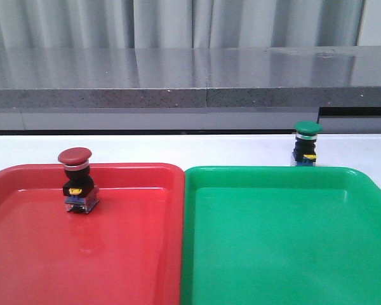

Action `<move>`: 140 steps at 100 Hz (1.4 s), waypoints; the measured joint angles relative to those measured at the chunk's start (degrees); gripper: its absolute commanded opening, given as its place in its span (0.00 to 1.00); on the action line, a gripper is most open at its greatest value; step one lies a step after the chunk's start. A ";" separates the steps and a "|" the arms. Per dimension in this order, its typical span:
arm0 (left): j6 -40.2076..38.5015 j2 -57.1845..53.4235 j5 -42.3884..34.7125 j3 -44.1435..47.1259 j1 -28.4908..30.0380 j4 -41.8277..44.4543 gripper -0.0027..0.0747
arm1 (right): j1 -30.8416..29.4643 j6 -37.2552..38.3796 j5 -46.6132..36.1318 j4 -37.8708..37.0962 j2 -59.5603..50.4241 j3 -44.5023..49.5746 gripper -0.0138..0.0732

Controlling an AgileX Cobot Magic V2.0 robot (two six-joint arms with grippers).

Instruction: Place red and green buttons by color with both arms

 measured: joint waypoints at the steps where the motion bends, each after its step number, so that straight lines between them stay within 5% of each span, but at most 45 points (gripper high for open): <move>1: 0.00 -0.55 0.00 0.13 0.00 0.08 0.55 | 0.00 0.00 0.00 0.00 0.00 0.00 0.08; 26: 0.00 -5.15 0.00 2.07 0.03 0.84 0.01 | 0.00 0.00 0.00 0.00 0.00 0.00 0.08; 118: 0.00 -5.15 0.00 2.11 0.03 0.97 0.01 | 0.00 0.00 0.00 0.00 0.00 0.00 0.08; 140: 0.11 -5.91 -2.16 3.32 0.03 8.56 0.01 | 0.00 0.00 0.00 0.00 0.00 0.00 0.08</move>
